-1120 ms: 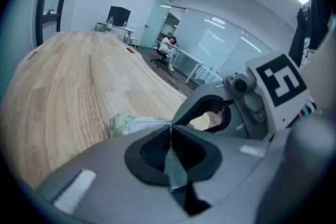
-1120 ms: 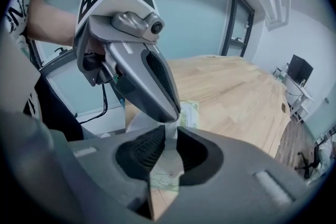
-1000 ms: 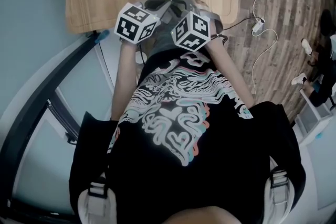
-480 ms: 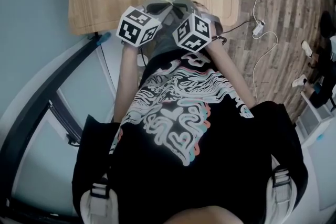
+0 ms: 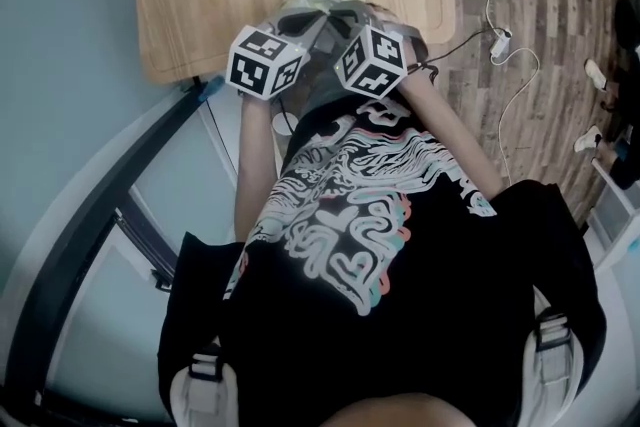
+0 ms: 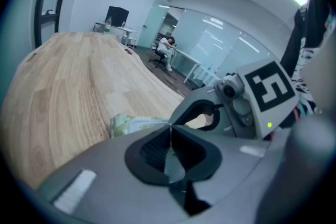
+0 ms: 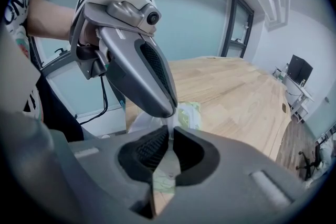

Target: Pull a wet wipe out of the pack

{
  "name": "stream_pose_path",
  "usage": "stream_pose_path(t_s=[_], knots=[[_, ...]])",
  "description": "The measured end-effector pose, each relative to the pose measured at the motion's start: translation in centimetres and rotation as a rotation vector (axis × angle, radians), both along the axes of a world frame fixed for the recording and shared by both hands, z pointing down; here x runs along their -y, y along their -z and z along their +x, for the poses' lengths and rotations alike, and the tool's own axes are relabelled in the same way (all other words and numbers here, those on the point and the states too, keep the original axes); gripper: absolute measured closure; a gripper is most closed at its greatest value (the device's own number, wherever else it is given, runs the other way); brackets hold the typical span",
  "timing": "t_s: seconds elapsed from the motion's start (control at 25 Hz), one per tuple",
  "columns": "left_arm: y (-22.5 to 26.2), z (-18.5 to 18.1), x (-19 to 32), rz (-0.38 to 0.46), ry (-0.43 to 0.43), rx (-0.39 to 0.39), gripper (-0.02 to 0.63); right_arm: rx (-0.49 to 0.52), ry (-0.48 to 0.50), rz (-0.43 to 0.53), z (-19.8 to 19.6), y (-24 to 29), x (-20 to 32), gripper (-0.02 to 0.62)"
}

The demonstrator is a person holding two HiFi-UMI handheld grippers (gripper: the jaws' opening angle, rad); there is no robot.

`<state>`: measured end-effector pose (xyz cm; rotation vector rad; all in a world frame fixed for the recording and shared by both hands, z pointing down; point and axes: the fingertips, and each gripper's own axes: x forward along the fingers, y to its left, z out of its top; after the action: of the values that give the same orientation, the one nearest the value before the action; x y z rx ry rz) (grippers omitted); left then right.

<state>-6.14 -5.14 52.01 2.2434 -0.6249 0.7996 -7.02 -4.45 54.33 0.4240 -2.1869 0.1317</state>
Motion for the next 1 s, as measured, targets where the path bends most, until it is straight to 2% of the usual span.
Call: stream_pose_path(t_s=[1.0], knots=[[2.5,-1.8,0.1,0.047,0.055,-0.027,0.609,-0.021,-0.008,0.007,0.1,-0.3,-0.3,0.565]])
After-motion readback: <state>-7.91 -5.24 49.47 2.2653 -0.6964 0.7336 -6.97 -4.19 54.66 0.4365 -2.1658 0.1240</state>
